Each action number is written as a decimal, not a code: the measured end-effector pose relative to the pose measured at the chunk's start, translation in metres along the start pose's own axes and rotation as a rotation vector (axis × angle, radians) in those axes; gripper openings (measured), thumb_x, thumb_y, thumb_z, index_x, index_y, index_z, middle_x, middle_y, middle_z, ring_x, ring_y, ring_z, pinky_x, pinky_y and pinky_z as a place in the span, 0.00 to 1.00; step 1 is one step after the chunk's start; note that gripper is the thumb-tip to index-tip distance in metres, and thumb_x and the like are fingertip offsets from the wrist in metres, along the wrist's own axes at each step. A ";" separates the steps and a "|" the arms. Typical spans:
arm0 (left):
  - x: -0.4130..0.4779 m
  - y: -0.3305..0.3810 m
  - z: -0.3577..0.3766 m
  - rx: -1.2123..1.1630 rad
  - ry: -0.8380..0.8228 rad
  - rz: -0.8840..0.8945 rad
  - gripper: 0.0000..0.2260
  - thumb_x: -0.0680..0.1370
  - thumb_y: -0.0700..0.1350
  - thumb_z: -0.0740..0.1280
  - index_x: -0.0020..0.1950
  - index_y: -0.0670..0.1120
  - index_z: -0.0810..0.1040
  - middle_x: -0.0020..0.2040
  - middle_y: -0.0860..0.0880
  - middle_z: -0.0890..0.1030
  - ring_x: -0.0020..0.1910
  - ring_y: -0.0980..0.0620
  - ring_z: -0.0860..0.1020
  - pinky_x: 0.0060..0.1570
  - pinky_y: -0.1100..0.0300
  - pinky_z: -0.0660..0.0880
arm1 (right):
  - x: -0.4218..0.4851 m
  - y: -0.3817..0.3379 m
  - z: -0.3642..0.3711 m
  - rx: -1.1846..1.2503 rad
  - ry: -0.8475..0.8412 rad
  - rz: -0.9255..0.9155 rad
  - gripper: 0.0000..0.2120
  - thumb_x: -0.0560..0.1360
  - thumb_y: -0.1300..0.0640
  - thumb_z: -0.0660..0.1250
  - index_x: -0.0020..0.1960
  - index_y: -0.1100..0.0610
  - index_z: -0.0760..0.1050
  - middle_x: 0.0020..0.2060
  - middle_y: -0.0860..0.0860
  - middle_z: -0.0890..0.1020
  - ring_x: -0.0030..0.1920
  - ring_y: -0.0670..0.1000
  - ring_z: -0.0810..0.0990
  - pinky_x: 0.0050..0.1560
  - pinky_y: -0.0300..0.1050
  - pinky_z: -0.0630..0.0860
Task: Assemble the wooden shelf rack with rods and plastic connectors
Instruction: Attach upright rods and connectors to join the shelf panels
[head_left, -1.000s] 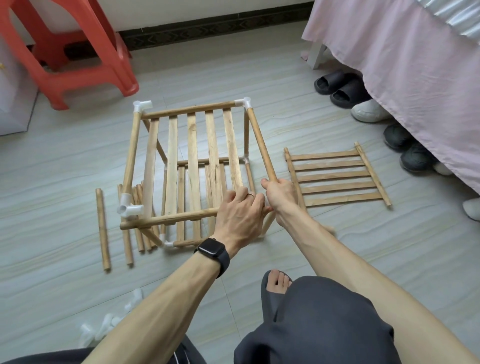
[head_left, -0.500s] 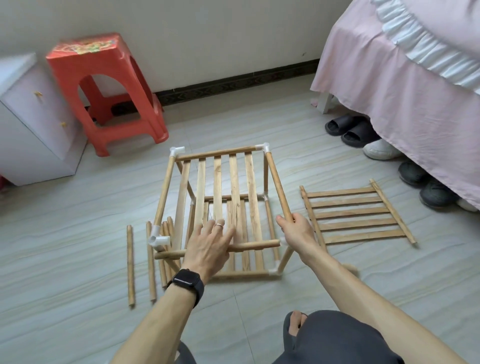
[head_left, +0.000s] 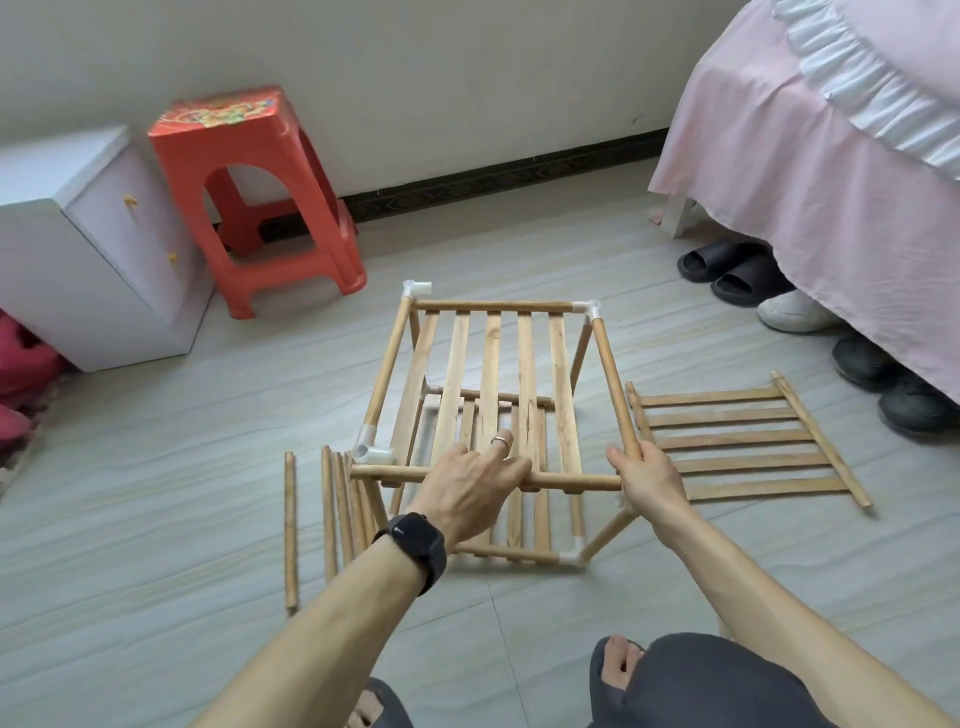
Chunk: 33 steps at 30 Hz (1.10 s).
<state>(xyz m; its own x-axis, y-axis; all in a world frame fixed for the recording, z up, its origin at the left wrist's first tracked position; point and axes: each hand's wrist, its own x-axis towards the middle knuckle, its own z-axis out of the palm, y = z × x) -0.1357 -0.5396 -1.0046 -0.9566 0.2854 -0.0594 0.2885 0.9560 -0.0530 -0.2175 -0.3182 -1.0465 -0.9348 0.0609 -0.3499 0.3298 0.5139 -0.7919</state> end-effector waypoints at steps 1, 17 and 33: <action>0.000 0.000 0.000 -0.018 0.008 0.006 0.07 0.87 0.46 0.54 0.62 0.48 0.68 0.70 0.39 0.68 0.33 0.54 0.73 0.38 0.58 0.67 | 0.000 -0.001 0.001 -0.007 -0.011 0.002 0.11 0.83 0.48 0.62 0.54 0.56 0.75 0.45 0.51 0.78 0.45 0.51 0.75 0.43 0.47 0.69; 0.016 0.029 -0.041 -0.058 0.292 0.094 0.09 0.81 0.47 0.63 0.51 0.42 0.76 0.49 0.43 0.78 0.21 0.49 0.68 0.20 0.59 0.67 | 0.021 0.004 -0.018 0.407 -0.132 0.007 0.12 0.84 0.52 0.63 0.44 0.54 0.77 0.30 0.48 0.69 0.29 0.47 0.63 0.25 0.36 0.63; 0.002 -0.038 -0.001 0.102 0.339 -0.051 0.20 0.68 0.57 0.79 0.52 0.47 0.79 0.47 0.45 0.79 0.31 0.50 0.75 0.28 0.58 0.73 | 0.016 0.011 0.000 0.303 -0.105 -0.043 0.16 0.83 0.42 0.61 0.51 0.52 0.79 0.35 0.45 0.77 0.38 0.46 0.76 0.41 0.42 0.73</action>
<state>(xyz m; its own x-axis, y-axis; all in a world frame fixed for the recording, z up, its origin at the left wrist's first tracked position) -0.1486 -0.5751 -1.0013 -0.9244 0.2597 0.2795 0.2260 0.9629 -0.1472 -0.2288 -0.3110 -1.0610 -0.9351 -0.0520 -0.3505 0.3297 0.2347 -0.9144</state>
